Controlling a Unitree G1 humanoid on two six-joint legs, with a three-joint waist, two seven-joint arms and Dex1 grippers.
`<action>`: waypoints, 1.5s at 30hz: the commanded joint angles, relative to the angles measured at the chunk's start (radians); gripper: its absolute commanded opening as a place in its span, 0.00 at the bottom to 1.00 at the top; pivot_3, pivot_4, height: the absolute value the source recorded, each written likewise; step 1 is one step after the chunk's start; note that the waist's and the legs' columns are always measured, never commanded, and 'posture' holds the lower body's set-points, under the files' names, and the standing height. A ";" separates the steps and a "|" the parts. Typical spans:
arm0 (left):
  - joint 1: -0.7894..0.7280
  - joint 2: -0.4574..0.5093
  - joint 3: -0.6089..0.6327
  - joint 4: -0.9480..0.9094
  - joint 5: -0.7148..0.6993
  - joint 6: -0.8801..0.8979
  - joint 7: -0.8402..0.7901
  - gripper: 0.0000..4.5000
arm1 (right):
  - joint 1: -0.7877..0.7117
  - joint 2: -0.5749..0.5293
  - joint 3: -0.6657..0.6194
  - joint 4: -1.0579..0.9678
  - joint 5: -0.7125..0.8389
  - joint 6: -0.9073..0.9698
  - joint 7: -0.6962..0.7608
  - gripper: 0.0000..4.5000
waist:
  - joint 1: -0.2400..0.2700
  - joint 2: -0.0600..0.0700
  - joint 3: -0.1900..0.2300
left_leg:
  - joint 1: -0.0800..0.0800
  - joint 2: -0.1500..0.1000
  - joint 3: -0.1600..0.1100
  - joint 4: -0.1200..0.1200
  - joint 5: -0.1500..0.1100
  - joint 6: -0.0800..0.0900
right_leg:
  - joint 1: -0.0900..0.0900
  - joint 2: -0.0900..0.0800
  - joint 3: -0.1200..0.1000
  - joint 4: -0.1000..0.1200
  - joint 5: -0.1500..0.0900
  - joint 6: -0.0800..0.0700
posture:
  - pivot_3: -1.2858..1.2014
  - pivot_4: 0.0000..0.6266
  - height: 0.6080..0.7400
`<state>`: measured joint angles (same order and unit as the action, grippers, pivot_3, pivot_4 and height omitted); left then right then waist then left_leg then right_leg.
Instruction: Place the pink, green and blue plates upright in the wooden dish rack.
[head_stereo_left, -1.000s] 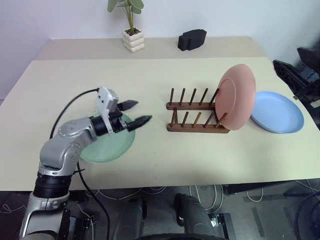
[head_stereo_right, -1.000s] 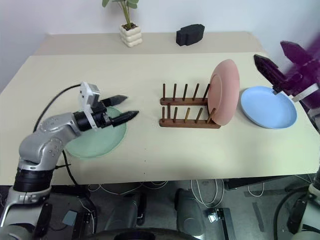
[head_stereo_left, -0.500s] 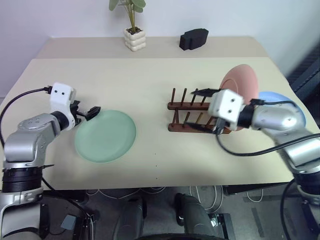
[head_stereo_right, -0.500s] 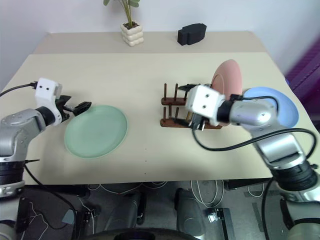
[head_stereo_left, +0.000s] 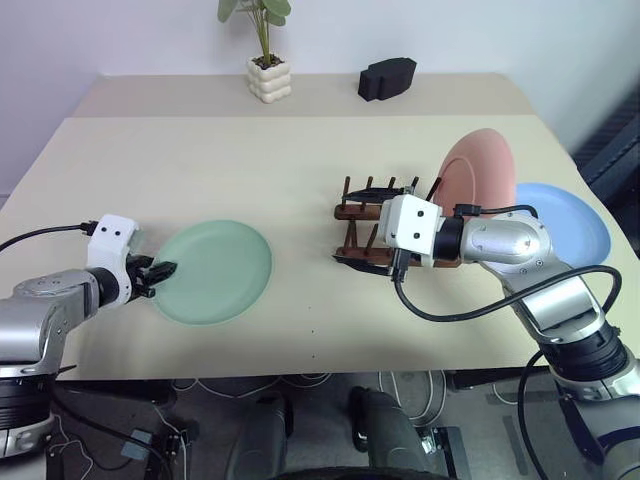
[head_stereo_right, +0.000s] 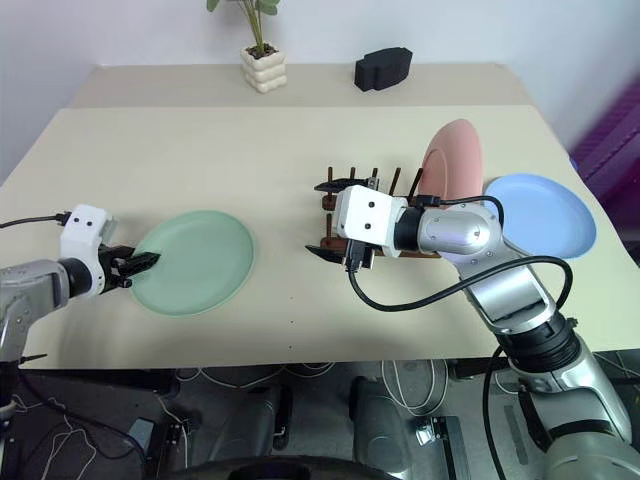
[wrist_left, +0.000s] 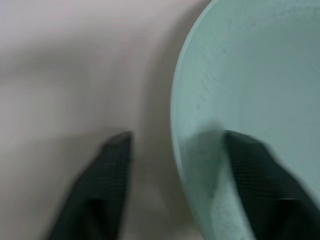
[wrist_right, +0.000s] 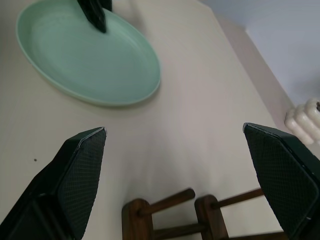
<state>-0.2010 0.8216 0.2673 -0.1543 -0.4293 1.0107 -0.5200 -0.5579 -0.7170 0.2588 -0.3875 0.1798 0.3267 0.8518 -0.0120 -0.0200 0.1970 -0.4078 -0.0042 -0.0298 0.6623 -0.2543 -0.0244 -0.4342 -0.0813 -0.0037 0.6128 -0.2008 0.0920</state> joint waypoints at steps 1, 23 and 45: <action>0.005 -0.007 0.031 -0.001 0.000 0.003 0.007 0.16 | -0.007 0.011 -0.026 -0.024 -0.006 0.004 -0.001 1.00 | -0.001 0.000 0.000 | 0.000 0.000 0.000 0.000 0.000 0.000 | 0.000 0.000 0.000 0.000 0.000 0.000 | 0.52 0.24 1.00; -0.536 -0.330 -0.054 -0.093 0.054 -0.340 0.252 0.02 | -0.150 0.185 0.109 0.153 -0.376 -0.201 -0.183 1.00 | 0.001 -0.002 0.000 | 0.001 -0.002 0.000 0.001 0.001 -0.001 | 0.001 0.001 0.000 0.000 0.003 0.004 | 0.52 0.24 1.00; -0.557 -0.367 -0.056 -0.189 -0.037 -0.253 0.249 0.00 | -0.151 0.282 0.148 0.317 -0.621 -0.377 -0.276 0.01 | -0.002 -0.002 0.000 | 0.000 -0.002 -0.001 0.000 0.001 -0.001 | 0.001 0.001 0.000 0.001 0.003 0.004 | 0.52 0.24 1.00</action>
<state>-0.7409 0.4543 0.1953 -0.2997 -0.4420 0.7602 -0.2635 -0.6952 -0.4490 0.4250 -0.0537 -0.4437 -0.0483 0.5859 -0.0144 -0.0221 0.1971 -0.4073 -0.0059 -0.0305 0.6627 -0.2534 -0.0259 -0.4329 -0.0803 -0.0042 0.6135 -0.1979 0.0957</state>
